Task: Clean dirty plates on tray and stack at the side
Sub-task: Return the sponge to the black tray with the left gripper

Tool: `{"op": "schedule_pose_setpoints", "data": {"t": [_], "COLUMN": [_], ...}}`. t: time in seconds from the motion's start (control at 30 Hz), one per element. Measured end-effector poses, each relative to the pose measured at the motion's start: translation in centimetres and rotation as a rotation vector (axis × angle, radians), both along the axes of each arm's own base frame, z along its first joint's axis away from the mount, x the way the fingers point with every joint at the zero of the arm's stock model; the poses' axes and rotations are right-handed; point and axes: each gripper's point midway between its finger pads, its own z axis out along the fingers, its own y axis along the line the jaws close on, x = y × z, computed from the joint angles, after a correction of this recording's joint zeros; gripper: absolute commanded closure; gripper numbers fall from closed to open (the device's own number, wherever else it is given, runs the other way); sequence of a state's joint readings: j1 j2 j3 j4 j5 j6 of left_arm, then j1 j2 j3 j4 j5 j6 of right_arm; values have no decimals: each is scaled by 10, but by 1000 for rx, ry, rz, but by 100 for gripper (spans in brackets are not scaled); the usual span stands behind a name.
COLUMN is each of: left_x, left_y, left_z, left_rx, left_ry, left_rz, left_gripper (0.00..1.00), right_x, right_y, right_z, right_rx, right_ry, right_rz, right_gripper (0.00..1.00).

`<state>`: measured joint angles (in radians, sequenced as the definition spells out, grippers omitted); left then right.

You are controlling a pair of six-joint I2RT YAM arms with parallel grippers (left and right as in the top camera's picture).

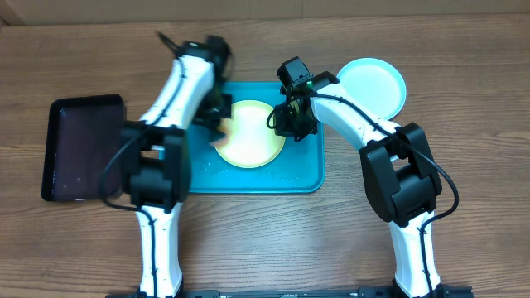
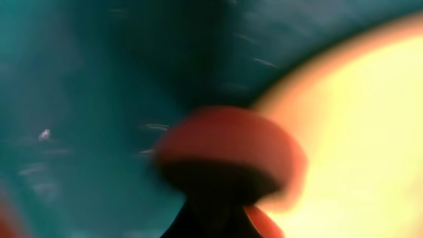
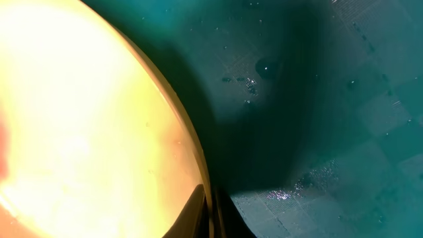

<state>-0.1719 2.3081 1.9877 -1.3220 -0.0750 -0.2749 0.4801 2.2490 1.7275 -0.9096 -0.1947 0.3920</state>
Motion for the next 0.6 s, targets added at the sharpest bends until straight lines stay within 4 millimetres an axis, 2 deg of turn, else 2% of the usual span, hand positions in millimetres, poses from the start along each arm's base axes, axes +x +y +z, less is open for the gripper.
{"op": "schedule_pose_setpoints", "data": {"t": [0.03, 0.07, 0.13, 0.27, 0.37, 0.47, 0.6], "left_x": [7, 8, 13, 13, 7, -1, -18], "left_y": [23, 29, 59, 111, 147, 180, 220], "left_z": [13, 17, 39, 85, 110, 114, 104], "left_rx": [43, 53, 87, 105, 80, 34, 13], "left_ry": [-42, -54, -114, -223, -280, -289, -261], "left_rz": [60, 75, 163, 315, 425, 522, 635], "left_gripper": [96, 96, 96, 96, 96, 96, 96], "right_x": [0, 0, 0, 0, 2, 7, 19], "right_y": [0, 0, 0, 0, 1, 6, 18], "right_z": [0, 0, 0, 0, 3, 11, 29], "right_rx": [0, 0, 0, 1, 2, 9, 26], "right_ry": [0, 0, 0, 0, -5, -27, -90], "right_rz": [0, 0, 0, 0, 0, 15, 47], "right_gripper": [96, 96, 96, 96, 96, 96, 96]}}
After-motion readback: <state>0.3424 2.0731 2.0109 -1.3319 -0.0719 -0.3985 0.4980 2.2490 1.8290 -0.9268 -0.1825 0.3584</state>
